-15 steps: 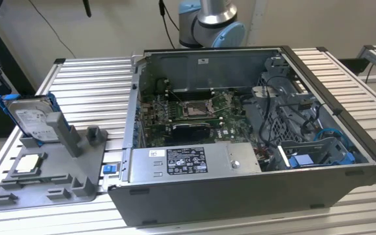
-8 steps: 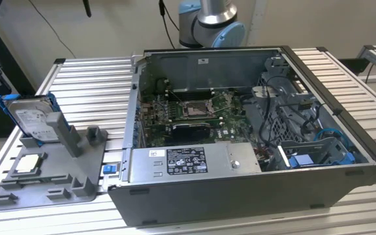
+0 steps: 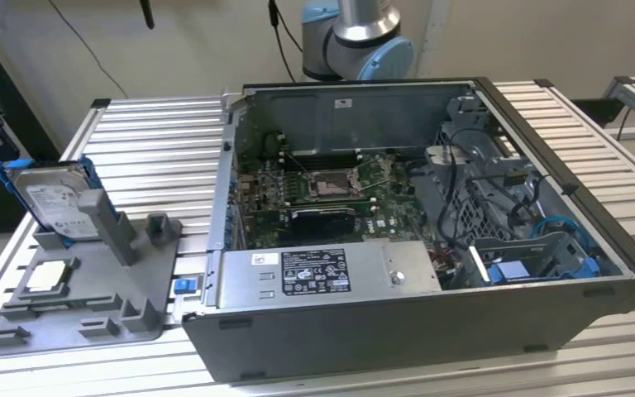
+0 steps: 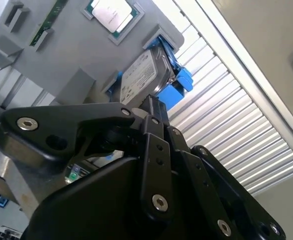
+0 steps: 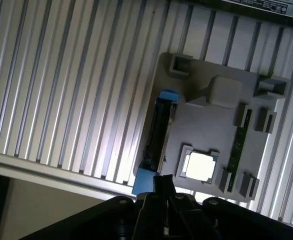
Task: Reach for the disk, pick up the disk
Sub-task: 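Pick up the disk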
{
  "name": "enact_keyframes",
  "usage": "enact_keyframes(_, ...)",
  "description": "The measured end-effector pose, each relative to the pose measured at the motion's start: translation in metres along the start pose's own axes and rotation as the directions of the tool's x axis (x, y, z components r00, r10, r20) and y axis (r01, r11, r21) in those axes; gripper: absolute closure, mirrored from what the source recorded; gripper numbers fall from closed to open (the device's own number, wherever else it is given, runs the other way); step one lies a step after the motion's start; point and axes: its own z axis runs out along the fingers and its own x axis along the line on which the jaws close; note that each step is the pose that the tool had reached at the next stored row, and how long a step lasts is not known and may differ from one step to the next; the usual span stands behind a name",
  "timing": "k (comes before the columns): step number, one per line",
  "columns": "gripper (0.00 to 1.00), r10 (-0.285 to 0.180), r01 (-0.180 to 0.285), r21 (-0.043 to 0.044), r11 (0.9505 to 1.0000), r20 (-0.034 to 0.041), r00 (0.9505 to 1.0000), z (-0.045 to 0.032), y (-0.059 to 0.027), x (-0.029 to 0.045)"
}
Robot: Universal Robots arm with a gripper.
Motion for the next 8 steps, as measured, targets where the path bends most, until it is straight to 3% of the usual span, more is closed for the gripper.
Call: enact_keyframes(8, 1.0, 0.063, -0.063, -0.0002, 0.998, 0.0024, 0.998, 0.0009, 0.0, 0.0)
